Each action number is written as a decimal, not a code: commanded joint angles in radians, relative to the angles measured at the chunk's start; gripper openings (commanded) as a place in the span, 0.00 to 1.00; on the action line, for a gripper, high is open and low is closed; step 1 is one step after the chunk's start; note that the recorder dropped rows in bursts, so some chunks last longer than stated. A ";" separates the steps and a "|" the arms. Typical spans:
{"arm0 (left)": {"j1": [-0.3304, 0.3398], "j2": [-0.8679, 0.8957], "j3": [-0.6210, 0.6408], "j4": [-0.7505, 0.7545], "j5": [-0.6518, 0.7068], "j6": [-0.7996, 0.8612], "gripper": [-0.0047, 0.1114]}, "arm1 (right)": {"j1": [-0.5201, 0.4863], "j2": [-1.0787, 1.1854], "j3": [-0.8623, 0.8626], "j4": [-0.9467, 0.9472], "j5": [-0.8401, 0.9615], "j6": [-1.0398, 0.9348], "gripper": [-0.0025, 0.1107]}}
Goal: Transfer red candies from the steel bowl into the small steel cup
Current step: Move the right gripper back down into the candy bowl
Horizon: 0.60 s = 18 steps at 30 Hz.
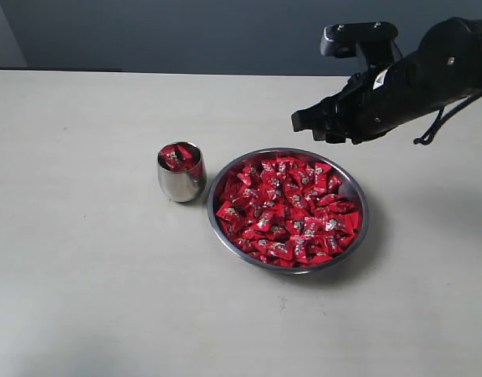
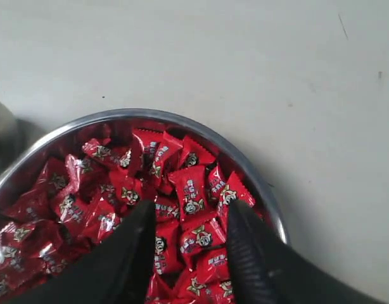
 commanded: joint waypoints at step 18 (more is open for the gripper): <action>-0.007 -0.005 0.005 0.002 -0.008 -0.001 0.04 | 0.010 0.347 -0.220 0.172 0.264 -0.241 0.35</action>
